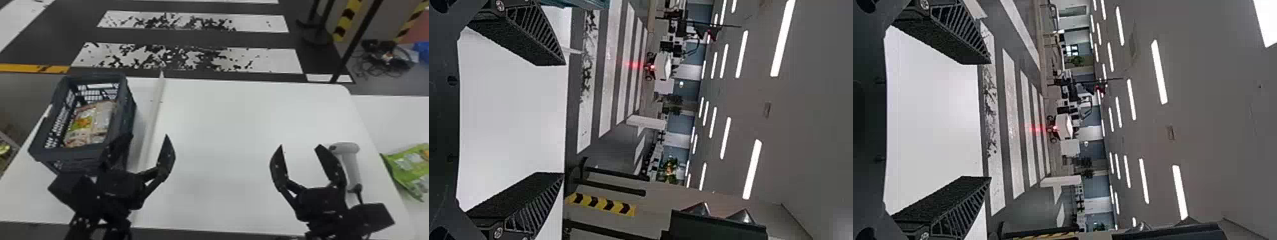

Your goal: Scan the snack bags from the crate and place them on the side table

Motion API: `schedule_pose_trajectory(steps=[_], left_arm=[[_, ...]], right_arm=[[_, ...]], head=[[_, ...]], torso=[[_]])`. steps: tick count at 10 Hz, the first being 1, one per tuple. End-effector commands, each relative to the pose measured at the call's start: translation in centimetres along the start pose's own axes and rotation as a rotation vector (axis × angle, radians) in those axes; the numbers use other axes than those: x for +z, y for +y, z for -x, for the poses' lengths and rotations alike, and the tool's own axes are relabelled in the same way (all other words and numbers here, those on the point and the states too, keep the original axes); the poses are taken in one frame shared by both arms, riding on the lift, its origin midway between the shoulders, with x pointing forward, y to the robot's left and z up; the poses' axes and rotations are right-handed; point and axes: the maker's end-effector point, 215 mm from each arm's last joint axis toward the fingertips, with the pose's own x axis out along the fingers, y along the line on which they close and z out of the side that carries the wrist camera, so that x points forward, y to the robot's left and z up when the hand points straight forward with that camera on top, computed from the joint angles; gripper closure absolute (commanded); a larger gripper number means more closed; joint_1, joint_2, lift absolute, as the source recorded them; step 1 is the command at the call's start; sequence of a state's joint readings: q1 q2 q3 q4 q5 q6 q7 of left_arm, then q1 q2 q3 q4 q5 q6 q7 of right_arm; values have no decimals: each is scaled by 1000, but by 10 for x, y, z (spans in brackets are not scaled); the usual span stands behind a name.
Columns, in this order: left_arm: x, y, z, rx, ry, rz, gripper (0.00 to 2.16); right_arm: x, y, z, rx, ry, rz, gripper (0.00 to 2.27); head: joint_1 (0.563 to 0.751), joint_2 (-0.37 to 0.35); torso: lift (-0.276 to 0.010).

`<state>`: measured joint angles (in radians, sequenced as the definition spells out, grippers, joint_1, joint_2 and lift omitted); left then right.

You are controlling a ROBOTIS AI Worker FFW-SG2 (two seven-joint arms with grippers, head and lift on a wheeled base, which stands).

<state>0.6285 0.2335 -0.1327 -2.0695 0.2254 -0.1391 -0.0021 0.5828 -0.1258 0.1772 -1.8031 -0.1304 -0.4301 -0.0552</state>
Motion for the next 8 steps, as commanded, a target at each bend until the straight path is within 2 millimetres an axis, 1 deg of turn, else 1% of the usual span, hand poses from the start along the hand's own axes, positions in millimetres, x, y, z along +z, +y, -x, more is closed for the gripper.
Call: schedule_pose_trajectory(steps=[1, 2, 3, 4, 5, 7, 8], left_arm=[[40, 12, -1, 7, -62, -36, 87], [53, 27, -3, 5, -66, -52, 83], [60, 45, -7, 15, -47, -55, 83], [73, 67, -11, 42, -44, -64, 83], [79, 90, -16, 69, -13, -82, 83], [84, 137, -27, 115, 66, -138, 87], [77, 160, -31, 130, 145, -149, 87]], right_arm=[[-3, -1, 1, -1, 5, 1, 53], [-6, -2, 2, -2, 11, 4, 53], [-7, -5, 1, -4, 13, 3, 53], [-7, -5, 2, -7, 14, -1, 53], [-9, -7, 3, -6, 18, 3, 53], [-13, -7, 4, -4, 27, 6, 53], [-16, -8, 5, -4, 32, 8, 53]], head=[[695, 1], [695, 11], [695, 27], [695, 49], [695, 61], [695, 121], [695, 154]], torso=[[-81], [-81], [-81], [-81], [-81], [-81], [-81]])
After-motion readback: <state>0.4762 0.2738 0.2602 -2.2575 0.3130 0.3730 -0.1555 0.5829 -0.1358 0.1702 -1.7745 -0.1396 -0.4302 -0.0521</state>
